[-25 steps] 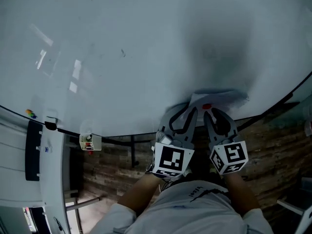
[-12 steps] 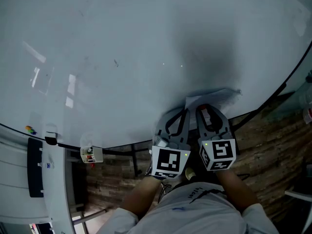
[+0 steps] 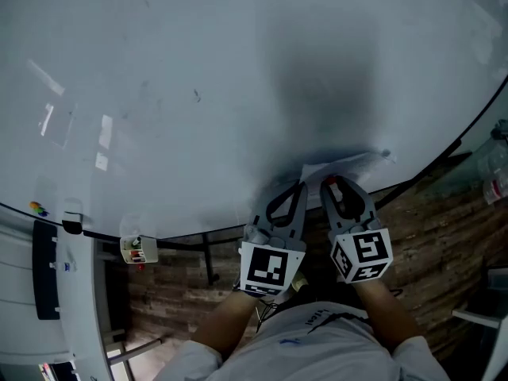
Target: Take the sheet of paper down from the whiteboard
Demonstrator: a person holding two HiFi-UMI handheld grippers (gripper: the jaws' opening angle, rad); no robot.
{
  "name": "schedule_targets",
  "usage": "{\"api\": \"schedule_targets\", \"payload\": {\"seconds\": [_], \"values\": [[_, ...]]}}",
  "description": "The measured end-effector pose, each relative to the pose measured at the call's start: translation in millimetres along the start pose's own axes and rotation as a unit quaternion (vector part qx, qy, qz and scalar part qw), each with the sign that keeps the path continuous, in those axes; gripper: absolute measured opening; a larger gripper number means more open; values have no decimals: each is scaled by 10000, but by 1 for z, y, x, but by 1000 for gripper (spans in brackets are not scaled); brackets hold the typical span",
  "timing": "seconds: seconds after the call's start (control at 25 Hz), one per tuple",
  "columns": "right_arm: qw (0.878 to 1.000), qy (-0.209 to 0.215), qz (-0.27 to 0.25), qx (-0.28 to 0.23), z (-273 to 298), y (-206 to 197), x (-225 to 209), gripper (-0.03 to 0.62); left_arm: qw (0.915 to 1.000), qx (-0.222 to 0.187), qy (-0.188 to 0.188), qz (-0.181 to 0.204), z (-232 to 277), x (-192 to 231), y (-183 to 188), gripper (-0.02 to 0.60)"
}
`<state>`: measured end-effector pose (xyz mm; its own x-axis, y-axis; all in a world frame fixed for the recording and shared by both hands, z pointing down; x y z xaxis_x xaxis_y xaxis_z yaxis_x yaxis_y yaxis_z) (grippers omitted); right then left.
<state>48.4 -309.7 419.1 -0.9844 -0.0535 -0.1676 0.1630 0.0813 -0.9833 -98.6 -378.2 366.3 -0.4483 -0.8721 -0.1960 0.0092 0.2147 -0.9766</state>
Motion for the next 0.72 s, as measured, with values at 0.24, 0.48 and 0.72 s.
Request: {"api": "schedule_targets", "payload": {"seconds": [0.24,0.48,0.72], "values": [[9990,406,179,111,-32,5,-6,129,9989,353,237,-195,-14,-14,-13,12],[9955,915,208,103,-65,22,-22,129,9957,527,637,-427,-26,-53,-8,12],[9905,1339,262,189,-106,35,-44,129,9899,531,917,-940,-38,-102,-2,12]]}}
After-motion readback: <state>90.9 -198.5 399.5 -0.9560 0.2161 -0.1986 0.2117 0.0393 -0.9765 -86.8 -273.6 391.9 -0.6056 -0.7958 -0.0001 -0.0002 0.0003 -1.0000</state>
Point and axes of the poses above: the fingertips, and each gripper's own axes: z forward along the fingers, x to its left, y out of its top, the point moved 10 cm from there along -z, backward along the fingers, and after that the axes turned 11 degrees about -x, right-handed, at the moved point
